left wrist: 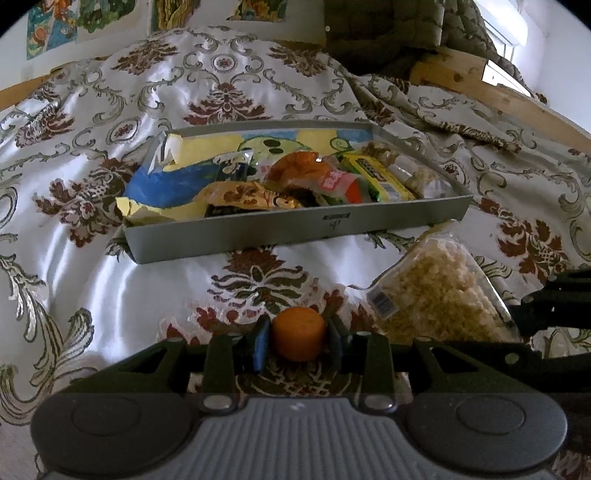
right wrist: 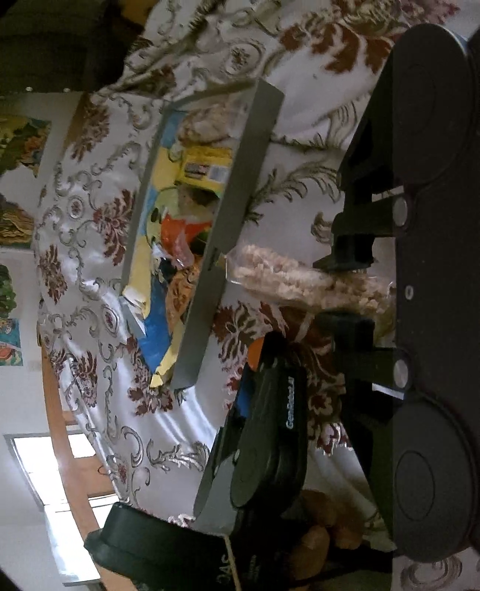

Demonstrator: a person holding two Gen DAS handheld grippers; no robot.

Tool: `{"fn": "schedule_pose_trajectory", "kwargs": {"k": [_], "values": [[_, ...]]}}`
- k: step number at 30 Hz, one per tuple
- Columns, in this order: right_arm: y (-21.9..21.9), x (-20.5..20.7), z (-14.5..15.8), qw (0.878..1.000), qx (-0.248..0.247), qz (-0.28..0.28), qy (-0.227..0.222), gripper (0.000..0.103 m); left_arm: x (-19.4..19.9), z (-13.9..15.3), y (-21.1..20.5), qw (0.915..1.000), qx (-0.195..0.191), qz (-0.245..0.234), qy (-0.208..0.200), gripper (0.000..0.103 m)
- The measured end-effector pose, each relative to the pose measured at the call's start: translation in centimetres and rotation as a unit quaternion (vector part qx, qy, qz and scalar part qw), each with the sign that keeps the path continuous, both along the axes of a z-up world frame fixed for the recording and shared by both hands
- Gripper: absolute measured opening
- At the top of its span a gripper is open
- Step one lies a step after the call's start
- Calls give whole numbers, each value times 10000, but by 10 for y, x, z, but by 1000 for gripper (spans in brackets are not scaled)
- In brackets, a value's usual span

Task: Organize snacks
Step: 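Carry the mandarin with the left tool while the right tool carries the cracker pack to the tray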

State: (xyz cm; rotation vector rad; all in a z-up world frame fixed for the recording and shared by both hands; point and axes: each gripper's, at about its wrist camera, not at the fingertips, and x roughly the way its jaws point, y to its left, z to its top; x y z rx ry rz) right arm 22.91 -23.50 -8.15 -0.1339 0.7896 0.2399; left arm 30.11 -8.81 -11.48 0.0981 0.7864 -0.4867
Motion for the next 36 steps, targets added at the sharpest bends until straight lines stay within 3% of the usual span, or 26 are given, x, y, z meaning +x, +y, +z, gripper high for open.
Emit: {"fn": "schedule_pose_trajectory", "kwargs": {"k": [7, 15, 19, 27, 36], "values": [[6, -9, 7, 9962, -641, 73, -577, 21, -5, 11, 0, 9996, -90, 4, -272, 37], [4, -12, 15, 9907, -894, 25, -1026, 21, -1, 25, 10, 9979, -470, 227, -381, 37], [0, -8, 24, 9846, -978, -46, -1450, 21, 7, 40, 13, 9954, -606, 341, -661, 37], [-21, 50, 45, 9742, -765, -451, -2075, 21, 59, 51, 20, 9890, -922, 731, -899, 37], [-38, 127, 19, 9818, -302, -799, -1699, 21, 110, 20, 33, 9825, -1046, 1318, -799, 37]]}}
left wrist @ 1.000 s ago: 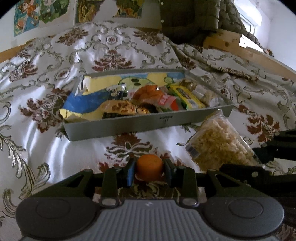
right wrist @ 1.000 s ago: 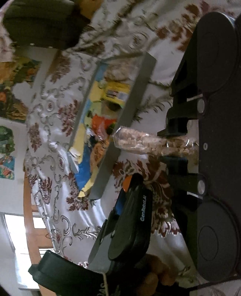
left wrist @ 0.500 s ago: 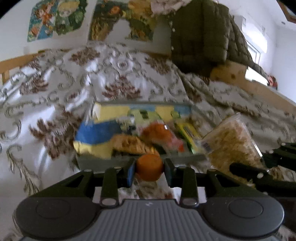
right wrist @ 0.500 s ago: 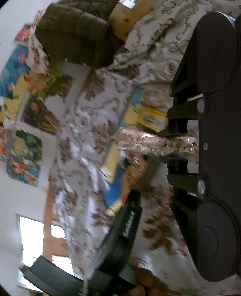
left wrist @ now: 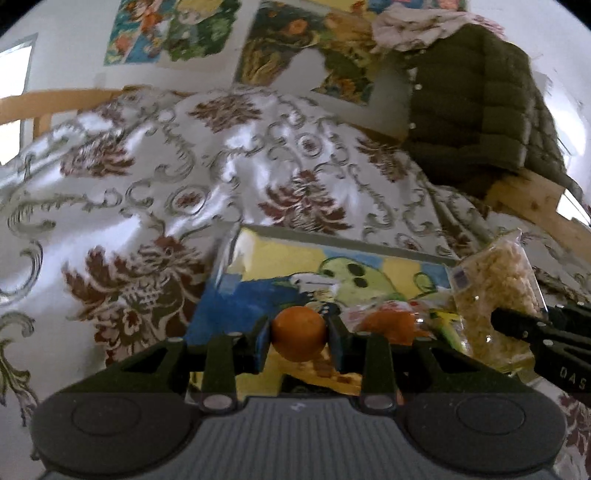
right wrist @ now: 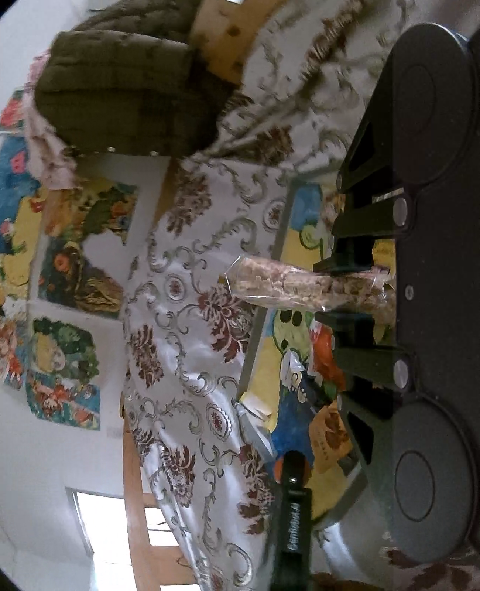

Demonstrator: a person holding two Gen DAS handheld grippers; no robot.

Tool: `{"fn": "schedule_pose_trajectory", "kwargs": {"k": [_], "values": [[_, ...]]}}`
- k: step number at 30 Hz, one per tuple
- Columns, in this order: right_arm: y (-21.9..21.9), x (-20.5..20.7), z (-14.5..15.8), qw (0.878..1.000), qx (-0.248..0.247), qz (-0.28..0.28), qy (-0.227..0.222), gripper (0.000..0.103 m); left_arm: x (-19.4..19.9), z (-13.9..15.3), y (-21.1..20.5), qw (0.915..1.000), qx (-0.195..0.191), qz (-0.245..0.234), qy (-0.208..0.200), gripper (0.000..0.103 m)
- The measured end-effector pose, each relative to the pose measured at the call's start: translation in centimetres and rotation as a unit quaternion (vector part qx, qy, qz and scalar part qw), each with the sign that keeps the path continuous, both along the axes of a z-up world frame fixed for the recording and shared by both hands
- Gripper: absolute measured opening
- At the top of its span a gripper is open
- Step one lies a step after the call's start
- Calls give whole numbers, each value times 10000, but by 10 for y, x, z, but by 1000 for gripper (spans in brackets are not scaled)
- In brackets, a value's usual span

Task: Organize snacks
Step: 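Carry the mandarin with the left tool while the right tool carries the cracker pack to the tray, then open the left tool over the tray while the right tool releases the cracker pack there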

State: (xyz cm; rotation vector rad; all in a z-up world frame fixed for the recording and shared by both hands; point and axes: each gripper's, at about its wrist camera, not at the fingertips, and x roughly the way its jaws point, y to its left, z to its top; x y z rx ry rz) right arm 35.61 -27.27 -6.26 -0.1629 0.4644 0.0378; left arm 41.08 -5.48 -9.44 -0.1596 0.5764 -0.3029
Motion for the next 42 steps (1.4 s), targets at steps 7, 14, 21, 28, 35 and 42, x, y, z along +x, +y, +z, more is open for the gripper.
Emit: {"fn": "schedule_pose_trajectory", "kwargs": {"k": [7, 14, 21, 28, 35, 42], "values": [[10, 29, -16, 9995, 233, 14, 205, 21, 15, -19, 2, 9996, -45, 64, 269, 37], [12, 30, -22, 9994, 187, -46, 283, 21, 14, -23, -9, 9994, 176, 44, 289, 37], [10, 24, -21, 9993, 132, -133, 332, 28, 8, -23, -18, 9990, 321, -52, 307, 53], [-12, 13, -13, 9969, 434, -499, 417, 46, -4, -11, -22, 9991, 359, 6, 228, 74], [-22, -13, 11, 9958, 655, -621, 180, 70, -20, 14, -13, 9992, 294, 248, 121, 91], [-28, -43, 48, 9923, 956, -733, -282, 96, -51, 51, -3, 9975, 397, 544, -230, 103]]}}
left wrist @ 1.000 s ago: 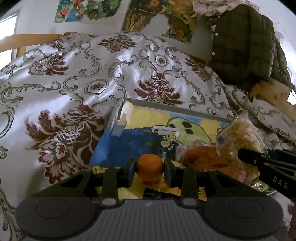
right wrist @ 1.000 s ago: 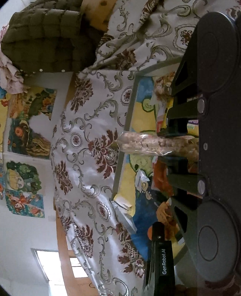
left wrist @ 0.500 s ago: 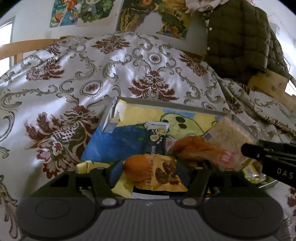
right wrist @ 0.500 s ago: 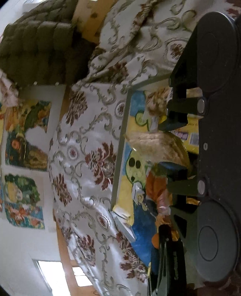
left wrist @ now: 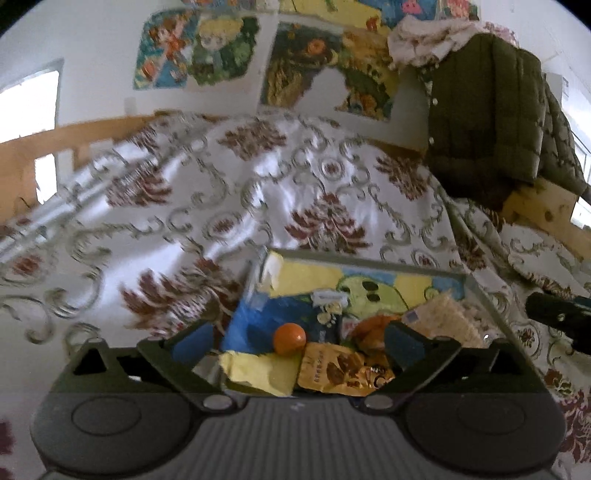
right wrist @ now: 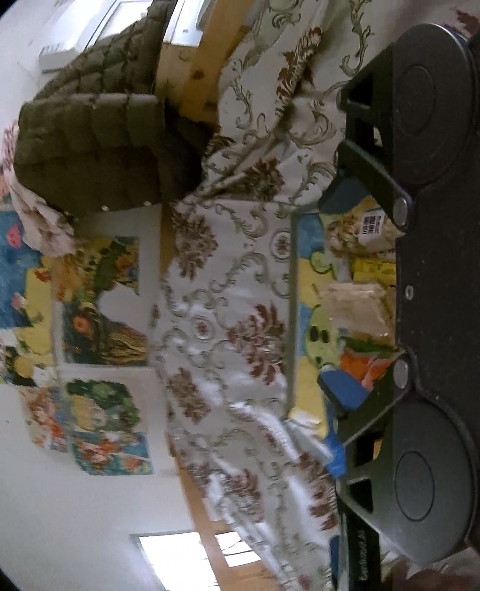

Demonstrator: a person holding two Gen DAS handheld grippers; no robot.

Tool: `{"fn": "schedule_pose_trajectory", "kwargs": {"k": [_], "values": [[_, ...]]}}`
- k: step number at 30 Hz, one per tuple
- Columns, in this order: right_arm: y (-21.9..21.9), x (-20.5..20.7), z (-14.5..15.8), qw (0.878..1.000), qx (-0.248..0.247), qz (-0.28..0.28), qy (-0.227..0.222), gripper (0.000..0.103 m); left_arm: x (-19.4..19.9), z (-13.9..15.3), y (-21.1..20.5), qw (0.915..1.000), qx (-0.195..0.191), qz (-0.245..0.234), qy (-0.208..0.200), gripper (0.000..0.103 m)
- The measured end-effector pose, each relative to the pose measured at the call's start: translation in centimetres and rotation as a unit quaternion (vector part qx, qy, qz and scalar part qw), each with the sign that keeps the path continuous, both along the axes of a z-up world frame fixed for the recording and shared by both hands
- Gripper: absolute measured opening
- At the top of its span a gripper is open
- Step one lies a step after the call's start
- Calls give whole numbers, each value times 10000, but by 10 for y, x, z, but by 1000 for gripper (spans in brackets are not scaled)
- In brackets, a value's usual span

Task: Organize snacks
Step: 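Open the left tool over the tray while the right tool releases the cracker pack there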

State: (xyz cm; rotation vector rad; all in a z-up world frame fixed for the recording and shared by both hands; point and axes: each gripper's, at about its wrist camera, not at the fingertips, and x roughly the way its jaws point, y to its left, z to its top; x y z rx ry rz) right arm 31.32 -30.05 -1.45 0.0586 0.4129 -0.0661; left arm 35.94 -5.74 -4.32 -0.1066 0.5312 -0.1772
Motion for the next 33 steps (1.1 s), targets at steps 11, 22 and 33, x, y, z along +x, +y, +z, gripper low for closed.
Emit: {"fn": "schedule_pose_trajectory", "kwargs": {"k": [11, 22, 33], "values": [[5, -64, 30, 9993, 193, 6, -313, 102, -73, 52, 25, 9984, -267, 392, -323, 103], [9, -122, 43, 9985, 298, -60, -449, 102, -136, 71, 27, 9971, -40, 406, -635, 103], [17, -179, 36, 9990, 327, -169, -252, 102, -192, 53, 46, 9981, -18, 522, -337, 103]]}}
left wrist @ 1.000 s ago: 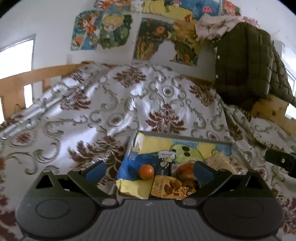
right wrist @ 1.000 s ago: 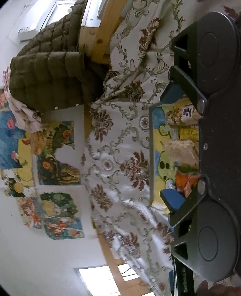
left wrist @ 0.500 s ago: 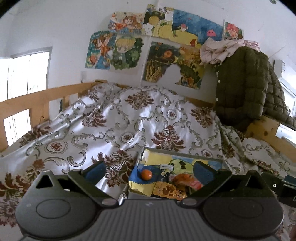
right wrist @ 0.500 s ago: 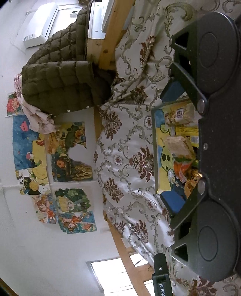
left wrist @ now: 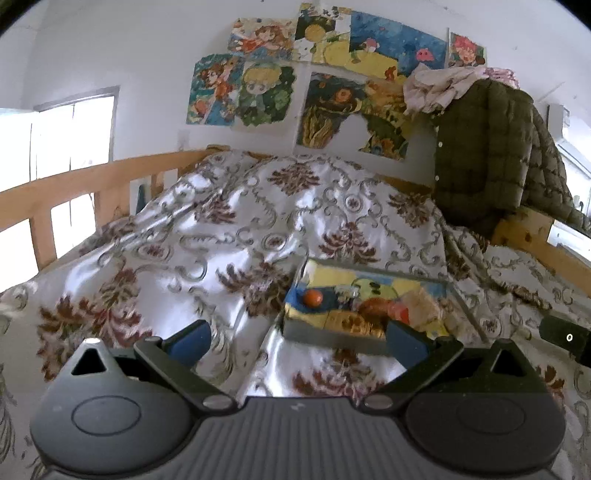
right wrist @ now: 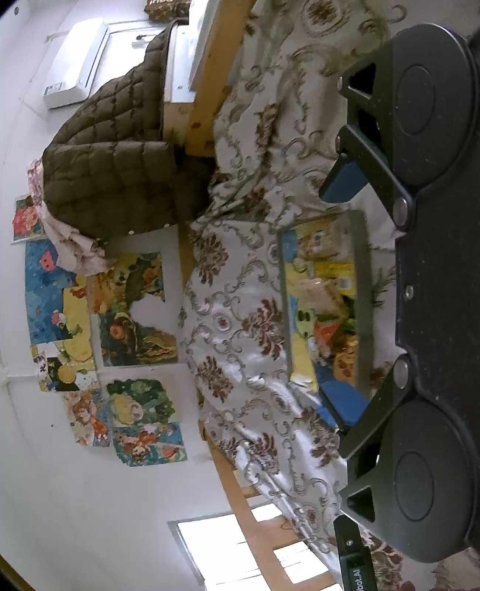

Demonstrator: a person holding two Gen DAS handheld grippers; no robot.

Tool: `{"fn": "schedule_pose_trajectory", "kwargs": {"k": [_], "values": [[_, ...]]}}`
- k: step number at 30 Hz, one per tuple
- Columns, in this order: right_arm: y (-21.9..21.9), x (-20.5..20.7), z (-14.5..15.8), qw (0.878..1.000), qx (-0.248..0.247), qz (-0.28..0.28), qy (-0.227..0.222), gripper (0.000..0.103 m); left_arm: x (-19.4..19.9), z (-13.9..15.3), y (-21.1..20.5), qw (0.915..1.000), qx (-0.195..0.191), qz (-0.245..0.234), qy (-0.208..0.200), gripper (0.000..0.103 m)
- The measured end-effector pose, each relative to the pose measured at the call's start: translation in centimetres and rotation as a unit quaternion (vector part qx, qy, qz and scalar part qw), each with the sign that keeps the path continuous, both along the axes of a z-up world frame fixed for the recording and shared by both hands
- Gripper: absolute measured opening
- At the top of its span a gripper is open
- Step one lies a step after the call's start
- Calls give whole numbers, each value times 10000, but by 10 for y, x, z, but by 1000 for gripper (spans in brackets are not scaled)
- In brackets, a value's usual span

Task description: Organize snacks

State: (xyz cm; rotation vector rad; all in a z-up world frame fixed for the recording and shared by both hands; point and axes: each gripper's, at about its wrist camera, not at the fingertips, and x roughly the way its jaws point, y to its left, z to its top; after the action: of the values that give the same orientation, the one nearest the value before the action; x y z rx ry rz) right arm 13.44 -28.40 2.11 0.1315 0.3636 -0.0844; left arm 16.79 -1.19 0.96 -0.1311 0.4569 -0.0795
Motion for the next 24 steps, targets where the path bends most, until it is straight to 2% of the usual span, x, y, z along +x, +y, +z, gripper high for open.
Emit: {"fn": "schedule_pose_trajectory", "kwargs": {"k": [15, 24], "values": [[11, -58, -20, 9958, -37, -280, 873, 102, -52, -19, 5, 9990, 211, 28, 384, 103], [13, -71, -25, 9938, -103, -346, 1047, 102, -67, -26, 4, 9978, 446, 73, 478, 103]]}}
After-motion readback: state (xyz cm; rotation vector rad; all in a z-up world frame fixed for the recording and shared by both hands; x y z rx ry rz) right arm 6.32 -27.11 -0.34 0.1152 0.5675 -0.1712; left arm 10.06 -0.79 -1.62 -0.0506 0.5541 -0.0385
